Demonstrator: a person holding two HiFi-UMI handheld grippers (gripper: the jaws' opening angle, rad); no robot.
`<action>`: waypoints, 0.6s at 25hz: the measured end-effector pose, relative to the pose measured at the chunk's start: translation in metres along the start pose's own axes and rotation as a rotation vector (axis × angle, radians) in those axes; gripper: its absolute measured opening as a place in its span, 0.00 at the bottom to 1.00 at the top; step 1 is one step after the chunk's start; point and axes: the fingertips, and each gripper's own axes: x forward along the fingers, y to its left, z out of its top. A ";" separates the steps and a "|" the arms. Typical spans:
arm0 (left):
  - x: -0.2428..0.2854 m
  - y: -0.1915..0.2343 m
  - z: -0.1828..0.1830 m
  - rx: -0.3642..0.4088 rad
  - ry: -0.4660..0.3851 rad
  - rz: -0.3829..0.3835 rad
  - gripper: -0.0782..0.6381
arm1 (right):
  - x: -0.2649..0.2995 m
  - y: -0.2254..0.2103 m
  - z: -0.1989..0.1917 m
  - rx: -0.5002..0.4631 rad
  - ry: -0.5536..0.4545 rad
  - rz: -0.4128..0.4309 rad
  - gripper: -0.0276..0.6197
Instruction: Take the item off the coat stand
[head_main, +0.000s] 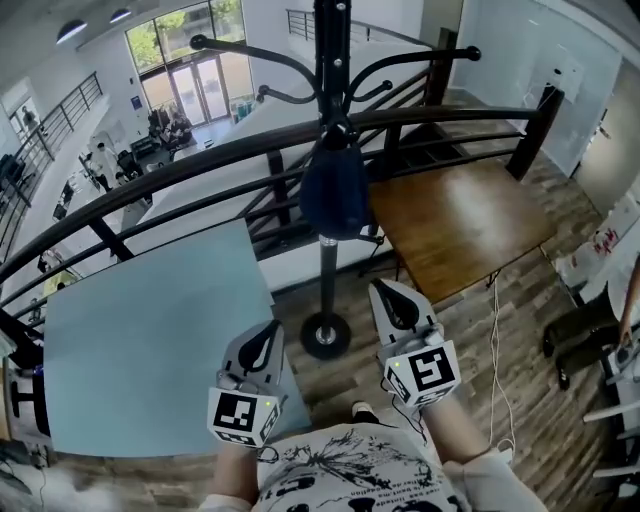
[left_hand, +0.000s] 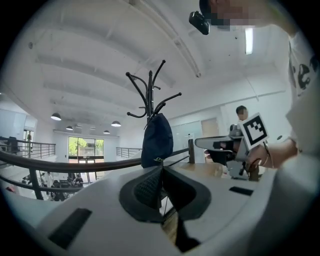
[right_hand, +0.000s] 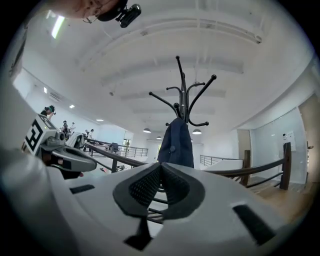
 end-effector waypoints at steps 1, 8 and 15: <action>0.005 0.002 0.003 -0.002 0.002 0.024 0.12 | 0.009 -0.006 0.004 0.000 -0.010 0.015 0.04; 0.026 0.010 0.011 -0.003 0.011 0.181 0.12 | 0.072 -0.033 0.044 -0.026 -0.089 0.154 0.26; 0.039 0.001 0.000 0.000 0.019 0.253 0.12 | 0.119 -0.045 0.061 -0.021 -0.118 0.195 0.47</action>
